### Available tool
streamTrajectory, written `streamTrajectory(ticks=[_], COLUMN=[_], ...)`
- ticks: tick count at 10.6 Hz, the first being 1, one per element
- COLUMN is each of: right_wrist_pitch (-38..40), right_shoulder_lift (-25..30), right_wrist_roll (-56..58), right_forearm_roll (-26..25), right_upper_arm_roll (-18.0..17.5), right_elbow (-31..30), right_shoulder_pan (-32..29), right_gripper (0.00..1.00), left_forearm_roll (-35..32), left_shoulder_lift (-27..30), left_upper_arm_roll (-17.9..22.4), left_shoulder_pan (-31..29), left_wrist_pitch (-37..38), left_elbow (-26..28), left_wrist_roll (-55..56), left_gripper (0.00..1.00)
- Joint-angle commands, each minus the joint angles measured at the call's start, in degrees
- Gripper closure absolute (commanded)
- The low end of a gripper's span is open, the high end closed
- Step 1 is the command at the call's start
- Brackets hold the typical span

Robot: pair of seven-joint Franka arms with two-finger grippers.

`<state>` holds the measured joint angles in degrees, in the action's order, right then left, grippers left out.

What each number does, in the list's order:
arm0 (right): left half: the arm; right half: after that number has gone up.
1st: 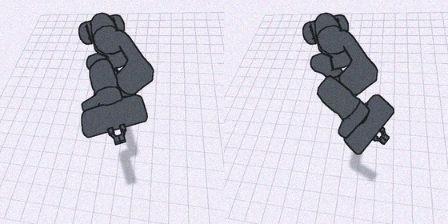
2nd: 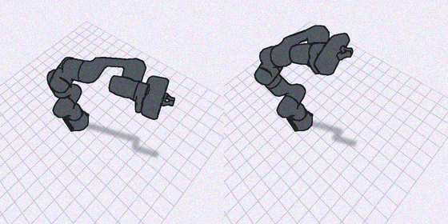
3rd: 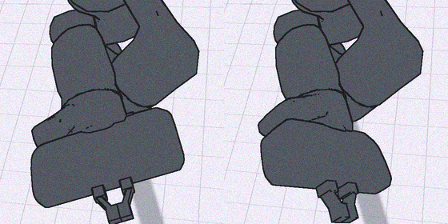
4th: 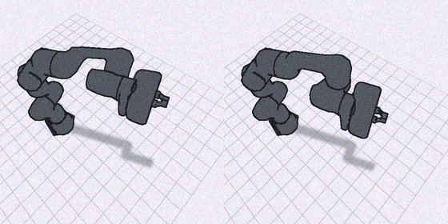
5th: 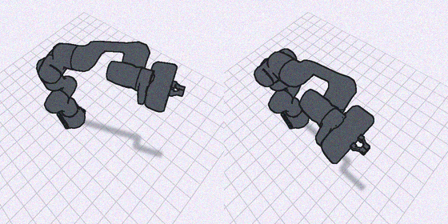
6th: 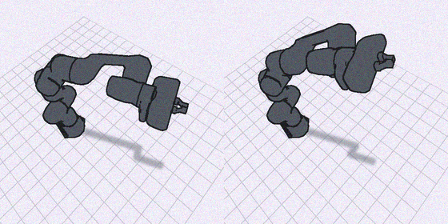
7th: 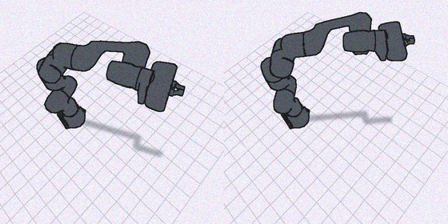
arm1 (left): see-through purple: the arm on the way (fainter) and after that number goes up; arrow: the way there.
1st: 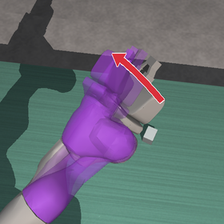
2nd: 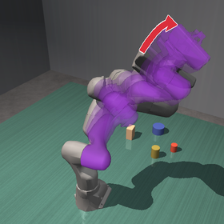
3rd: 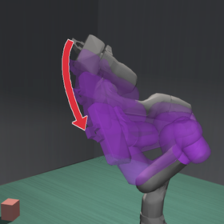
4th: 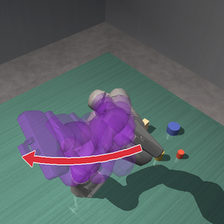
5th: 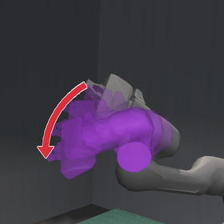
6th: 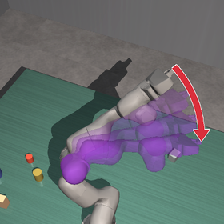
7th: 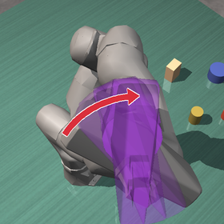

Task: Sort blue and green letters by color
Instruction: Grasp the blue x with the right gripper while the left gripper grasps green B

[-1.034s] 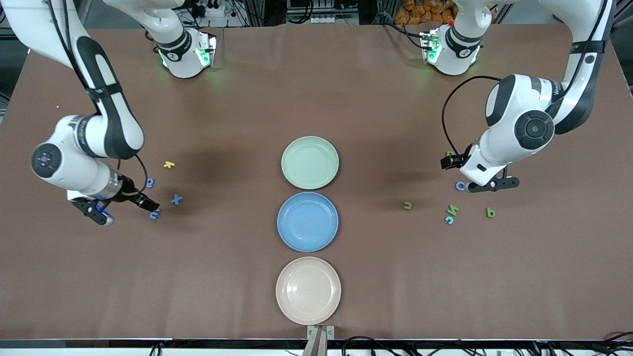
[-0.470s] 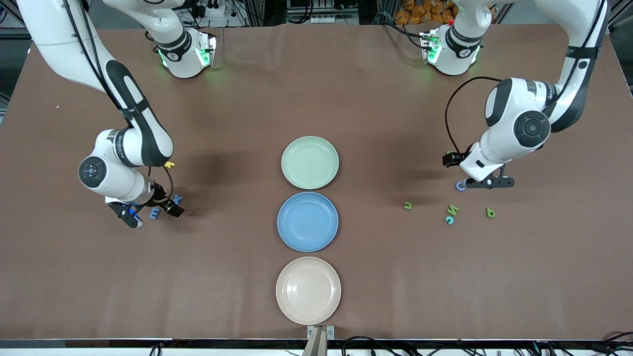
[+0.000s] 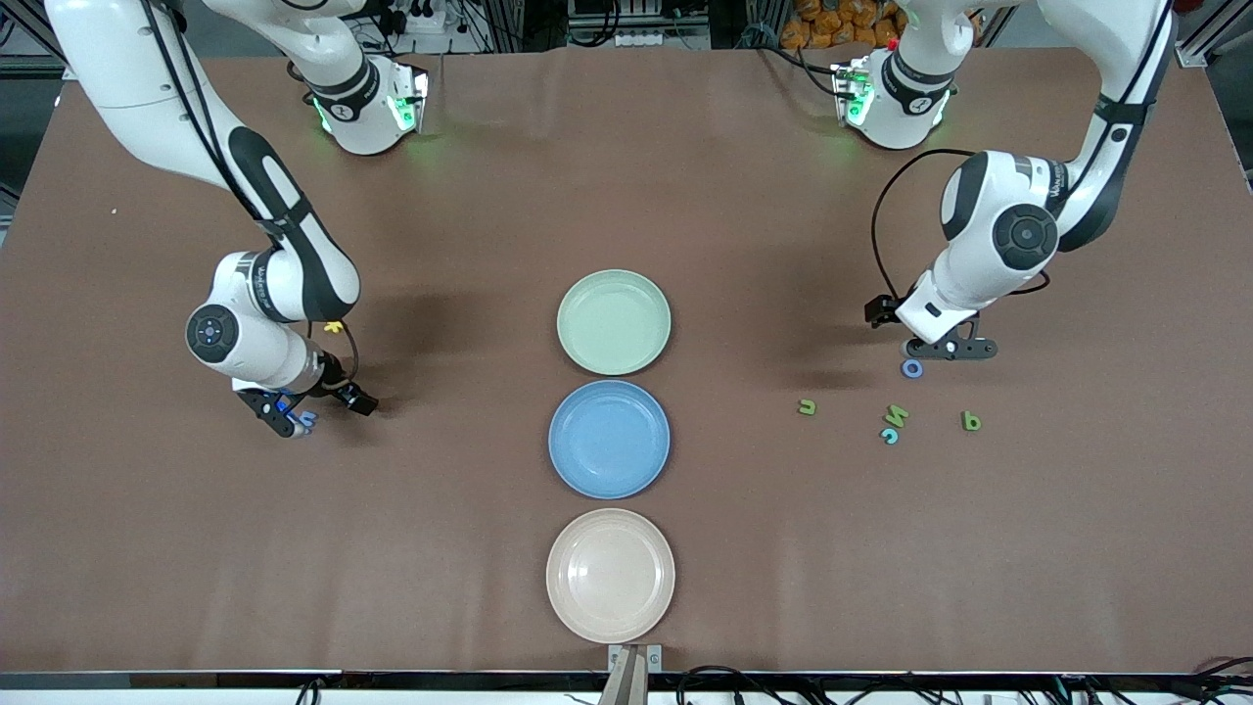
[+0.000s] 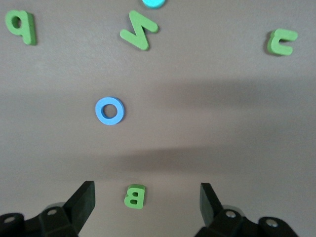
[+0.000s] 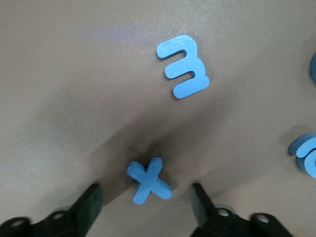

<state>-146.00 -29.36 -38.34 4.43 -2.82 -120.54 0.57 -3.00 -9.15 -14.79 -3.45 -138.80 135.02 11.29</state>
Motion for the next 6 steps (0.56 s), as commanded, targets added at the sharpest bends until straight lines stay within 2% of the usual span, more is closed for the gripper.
streamTrajectory(ticks=[1, 2, 4, 6], right_wrist_pitch=[-0.60, -0.42, -0.42, 0.10], right_shoulder_lift=[0.71, 0.71, 0.80, 1.58], right_wrist_roll=[-0.78, -0.52, -0.34, 1.14], right_forearm_roll=[0.23, 0.14, 0.14, -1.17], right_upper_arm_roll=[-0.34, -0.34, -0.34, -0.69], right_elbow=[-1.72, -1.63, -1.37, -0.23], right_shoulder_pan=[0.40, 0.40, 0.31, 0.31], right_gripper=[0.87, 0.98, 1.00, 1.00], left_forearm_roll=[-0.87, -0.87, -0.95, -0.95], left_shoulder_lift=[1.51, 1.42, 1.42, 0.37], left_upper_arm_roll=[-0.41, -0.41, -0.41, -0.50], left_shoulder_pan=[-2.94, -3.83, -3.93, -3.84], left_wrist_pitch=[-8.22, -8.59, -9.11, -13.22], left_elbow=[6.12, 6.65, 7.45, 9.37], left_wrist_roll=[-5.38, -7.49, -8.30, -8.22], left_gripper=[0.12, 0.12, 0.22, 0.25])
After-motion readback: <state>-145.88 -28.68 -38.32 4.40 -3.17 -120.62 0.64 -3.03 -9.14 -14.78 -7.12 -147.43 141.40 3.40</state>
